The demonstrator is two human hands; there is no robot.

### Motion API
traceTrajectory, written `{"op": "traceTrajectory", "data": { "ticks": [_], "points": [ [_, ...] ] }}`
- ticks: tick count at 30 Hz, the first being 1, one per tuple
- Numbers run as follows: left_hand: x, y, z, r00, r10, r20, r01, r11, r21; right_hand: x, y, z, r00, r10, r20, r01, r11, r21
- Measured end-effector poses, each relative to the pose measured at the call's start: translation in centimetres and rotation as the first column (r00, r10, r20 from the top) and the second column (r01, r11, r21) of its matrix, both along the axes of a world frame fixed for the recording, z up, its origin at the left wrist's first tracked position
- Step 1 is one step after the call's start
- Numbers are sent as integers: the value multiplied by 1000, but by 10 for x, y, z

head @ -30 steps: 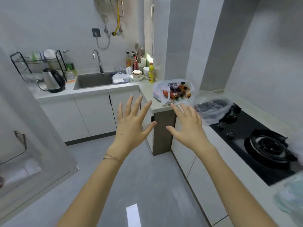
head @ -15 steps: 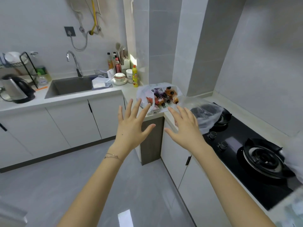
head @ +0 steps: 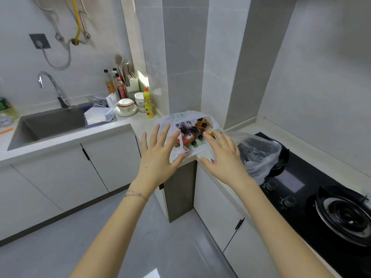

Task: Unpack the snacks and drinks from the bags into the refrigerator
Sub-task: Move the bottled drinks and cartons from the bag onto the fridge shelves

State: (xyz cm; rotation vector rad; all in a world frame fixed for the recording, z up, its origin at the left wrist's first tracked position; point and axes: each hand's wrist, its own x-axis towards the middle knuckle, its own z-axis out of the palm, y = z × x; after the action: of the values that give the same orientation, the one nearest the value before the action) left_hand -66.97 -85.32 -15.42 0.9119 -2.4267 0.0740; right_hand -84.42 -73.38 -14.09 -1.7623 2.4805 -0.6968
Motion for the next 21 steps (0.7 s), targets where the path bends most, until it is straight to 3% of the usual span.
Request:
{"op": "traceTrajectory", "data": {
  "ticks": [13,21],
  "points": [
    [-76,-123,-60,1000,-6,28,4,996,88,-83,-129,-53,999,-11,49,6,996,91],
    [-146,-205,-91,994,52,94,-63,991,119,-154,-223,-78,995,68,73,-79,985,154]
  ]
}}
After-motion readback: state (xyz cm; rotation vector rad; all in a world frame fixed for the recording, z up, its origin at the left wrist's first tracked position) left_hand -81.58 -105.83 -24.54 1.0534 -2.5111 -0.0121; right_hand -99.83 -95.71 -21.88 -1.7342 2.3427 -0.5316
